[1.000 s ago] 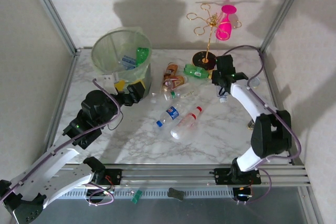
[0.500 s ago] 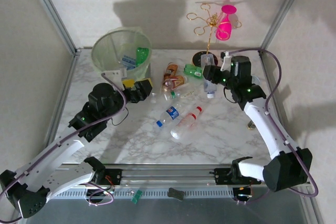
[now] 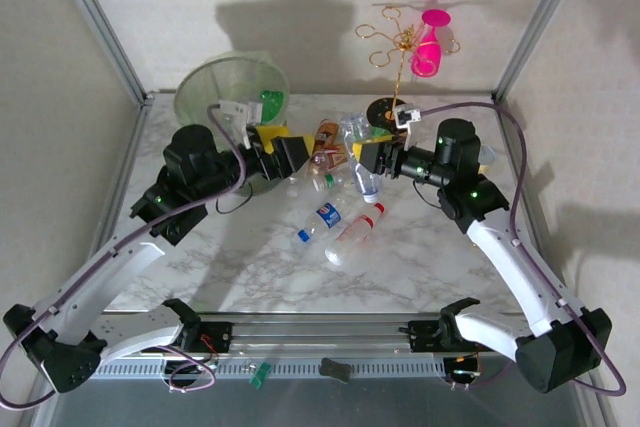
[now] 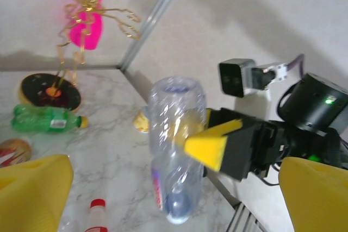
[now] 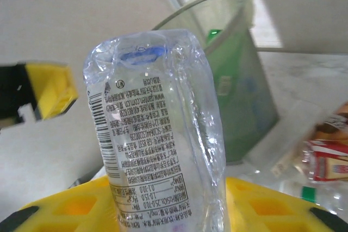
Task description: Put the plastic bottles in the bin
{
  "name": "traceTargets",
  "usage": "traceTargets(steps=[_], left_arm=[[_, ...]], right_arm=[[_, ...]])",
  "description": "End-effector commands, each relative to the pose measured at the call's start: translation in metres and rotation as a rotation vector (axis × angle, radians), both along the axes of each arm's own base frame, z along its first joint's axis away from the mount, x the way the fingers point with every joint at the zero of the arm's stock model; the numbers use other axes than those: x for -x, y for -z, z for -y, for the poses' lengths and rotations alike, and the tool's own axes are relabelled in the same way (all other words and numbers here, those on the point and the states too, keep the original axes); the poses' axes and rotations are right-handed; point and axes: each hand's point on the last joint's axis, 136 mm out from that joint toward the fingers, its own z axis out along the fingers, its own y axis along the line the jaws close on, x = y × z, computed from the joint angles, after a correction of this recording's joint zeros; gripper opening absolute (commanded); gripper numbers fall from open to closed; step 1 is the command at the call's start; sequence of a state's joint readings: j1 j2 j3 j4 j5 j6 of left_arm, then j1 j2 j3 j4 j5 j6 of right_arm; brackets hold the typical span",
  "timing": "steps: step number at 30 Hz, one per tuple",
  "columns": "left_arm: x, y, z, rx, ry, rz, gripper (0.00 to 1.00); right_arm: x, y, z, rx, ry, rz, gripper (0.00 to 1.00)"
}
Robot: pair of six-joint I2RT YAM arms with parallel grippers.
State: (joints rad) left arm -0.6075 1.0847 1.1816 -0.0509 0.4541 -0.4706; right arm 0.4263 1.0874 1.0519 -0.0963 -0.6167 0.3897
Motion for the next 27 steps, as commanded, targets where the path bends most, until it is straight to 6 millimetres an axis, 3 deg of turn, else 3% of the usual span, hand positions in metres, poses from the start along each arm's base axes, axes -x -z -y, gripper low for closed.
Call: traceTargets(steps=[1,10,18,20,27], left_arm=[[0.016,-0.007,0.018,-0.038,0.142,0.028,0.97],[0.015,0.004,0.055,-0.043,0.209,-0.043,0.97],[0.004,0.003,0.067,-0.023,0.18,-0.081,0.92],[0.003,0.004,0.069,-0.018,0.178,-0.09,0.88],[0.013,0.0,0.078,-0.003,0.212,-0.083,0.58]], right_arm=[[0.025,-0.014,-0.012,-0.038,-0.095,0.038,0.45],[0.048,-0.023,-0.019,-0.083,-0.134,0.052,0.46],[0.065,-0.021,-0.032,-0.092,-0.178,0.055,0.46],[0.069,-0.02,-0.034,-0.095,-0.184,0.053,0.46],[0.066,-0.02,-0.029,-0.099,-0.121,0.055,0.46]])
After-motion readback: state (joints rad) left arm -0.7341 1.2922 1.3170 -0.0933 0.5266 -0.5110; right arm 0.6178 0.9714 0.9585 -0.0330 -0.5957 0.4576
